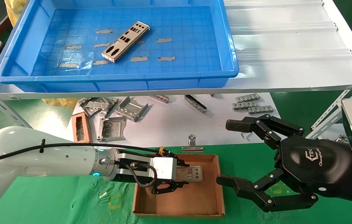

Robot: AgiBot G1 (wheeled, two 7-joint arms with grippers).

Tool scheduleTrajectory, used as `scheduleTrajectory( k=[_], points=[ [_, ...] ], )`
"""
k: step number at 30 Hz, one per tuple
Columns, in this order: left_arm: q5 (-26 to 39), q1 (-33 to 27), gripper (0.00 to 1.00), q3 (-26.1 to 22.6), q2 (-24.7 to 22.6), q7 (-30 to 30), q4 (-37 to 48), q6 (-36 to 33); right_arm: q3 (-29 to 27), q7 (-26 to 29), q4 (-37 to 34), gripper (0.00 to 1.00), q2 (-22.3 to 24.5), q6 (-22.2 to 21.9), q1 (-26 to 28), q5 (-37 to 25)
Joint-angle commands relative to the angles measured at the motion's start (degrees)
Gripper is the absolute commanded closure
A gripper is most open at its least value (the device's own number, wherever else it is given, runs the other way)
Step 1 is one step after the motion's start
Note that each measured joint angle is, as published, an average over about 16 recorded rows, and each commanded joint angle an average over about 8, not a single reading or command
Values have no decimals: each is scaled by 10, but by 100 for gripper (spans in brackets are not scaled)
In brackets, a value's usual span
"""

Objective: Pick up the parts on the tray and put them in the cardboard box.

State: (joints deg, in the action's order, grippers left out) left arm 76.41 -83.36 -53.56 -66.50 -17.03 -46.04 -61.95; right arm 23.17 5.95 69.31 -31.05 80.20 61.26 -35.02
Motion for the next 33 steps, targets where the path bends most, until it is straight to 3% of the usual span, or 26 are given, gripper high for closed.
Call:
scheduleTrajectory(
  k=[1,13,23,33],
  points=[
    [-1,1,0,0,-2,-2,4,0,0,0,0,0,0,0,0,0],
    [-41,3,0,21,9,-27,4,-28,0,0,0,0,0,0,0,0],
    [-141,18,0,56,36,27,14,-101,0,0,0,0,0,0,0,0],
    [-141,21,0,56,37,25,13,-102,0,0,0,0,0,0,0,0]
  ],
)
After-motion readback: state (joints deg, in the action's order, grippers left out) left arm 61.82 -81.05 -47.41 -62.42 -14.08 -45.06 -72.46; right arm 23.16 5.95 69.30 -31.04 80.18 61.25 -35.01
